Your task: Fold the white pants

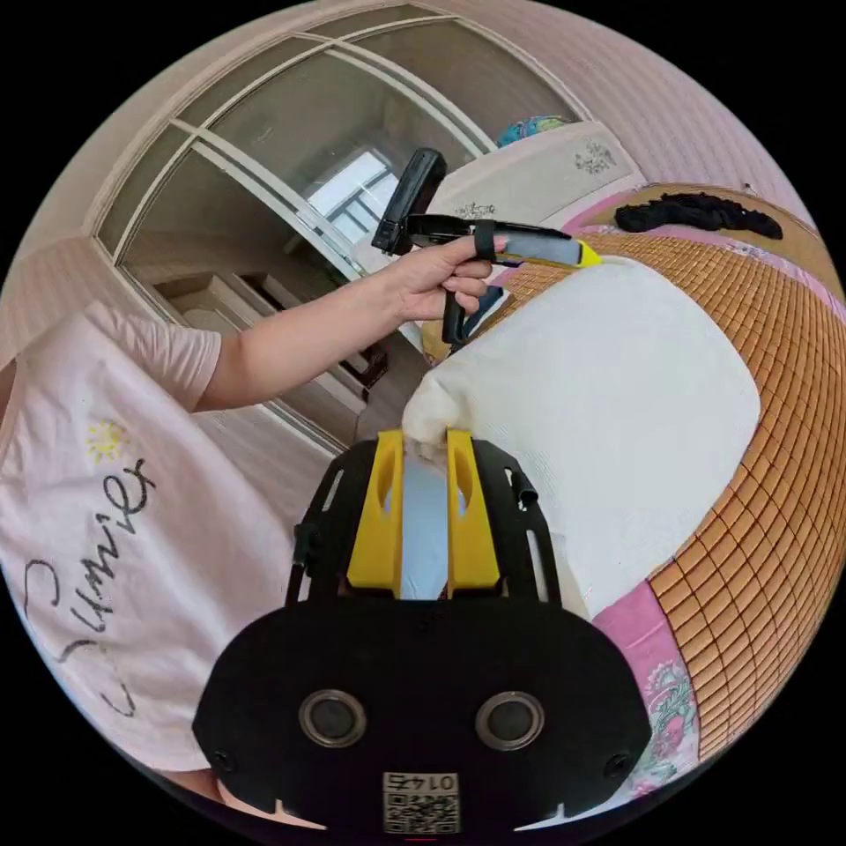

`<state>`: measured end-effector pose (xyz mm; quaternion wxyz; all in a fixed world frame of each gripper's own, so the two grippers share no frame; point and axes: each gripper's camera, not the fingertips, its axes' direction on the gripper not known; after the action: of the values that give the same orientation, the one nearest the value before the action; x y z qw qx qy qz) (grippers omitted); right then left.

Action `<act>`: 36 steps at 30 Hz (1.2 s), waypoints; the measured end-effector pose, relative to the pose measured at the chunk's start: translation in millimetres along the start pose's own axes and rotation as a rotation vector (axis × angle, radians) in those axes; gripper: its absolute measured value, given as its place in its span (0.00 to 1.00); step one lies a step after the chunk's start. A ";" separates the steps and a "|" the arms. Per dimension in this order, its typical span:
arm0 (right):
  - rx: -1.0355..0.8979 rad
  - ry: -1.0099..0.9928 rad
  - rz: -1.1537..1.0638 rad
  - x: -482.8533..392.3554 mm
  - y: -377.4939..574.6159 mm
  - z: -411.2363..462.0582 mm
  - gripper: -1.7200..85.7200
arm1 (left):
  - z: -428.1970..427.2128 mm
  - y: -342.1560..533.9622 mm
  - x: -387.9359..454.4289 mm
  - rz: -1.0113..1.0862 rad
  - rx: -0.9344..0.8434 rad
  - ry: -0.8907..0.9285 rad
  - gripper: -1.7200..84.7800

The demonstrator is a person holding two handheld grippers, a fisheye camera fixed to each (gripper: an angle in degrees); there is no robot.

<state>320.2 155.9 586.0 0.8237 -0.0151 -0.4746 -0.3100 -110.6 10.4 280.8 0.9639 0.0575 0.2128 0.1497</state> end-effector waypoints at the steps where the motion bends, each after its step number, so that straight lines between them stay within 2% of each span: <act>1: -0.108 -0.002 -0.049 -1.1 -14.1 41.2 0.08 | -8.9 28.8 -33.1 -0.099 -0.003 -0.067 0.09; 2: -0.227 0.004 -0.054 3.4 -22.1 75.8 0.06 | -12.3 42.8 -48.4 -0.161 -0.008 -0.071 0.10; 4: -0.304 0.019 -0.020 10.3 -23.7 99.1 0.05 | -20.7 90.5 -83.5 -0.297 -0.011 0.016 0.10; 7: -0.218 0.034 0.051 15.8 -11.2 80.6 0.06 | -22.2 126.9 -79.5 -0.290 -0.010 0.034 0.11; 13: -0.067 0.297 0.296 44.8 19.5 23.4 0.08 | -17.4 146.8 -42.8 -0.192 -0.036 0.147 0.13; 15: -0.062 0.346 0.346 50.9 24.8 22.0 0.08 | -19.4 150.4 -28.9 -0.134 -0.059 0.093 0.13; 19: -0.199 0.393 0.409 64.3 30.3 66.0 0.09 | -0.1 172.6 -25.0 -0.102 -0.179 -0.007 0.12; 22: -0.209 0.468 0.368 62.0 29.7 87.9 0.09 | -2.2 182.2 -29.6 -0.089 -0.183 -0.054 0.11; 27: -0.168 0.399 0.375 62.9 15.2 66.4 0.10 | -51.4 178.1 -54.0 -0.143 -0.102 0.091 0.14; 31: 0.129 0.372 0.436 83.9 21.2 19.4 0.18 | -87.0 175.4 -101.2 -0.164 0.038 0.071 0.20; 36: 0.172 0.197 0.577 148.3 20.6 32.6 0.25 | -58.7 162.5 -161.1 -0.235 -0.060 0.243 0.24</act>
<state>358.8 109.3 726.7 0.9180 -0.0494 -0.3929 -0.0222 -317.9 116.9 319.4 0.9432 -0.0153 0.3283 0.0481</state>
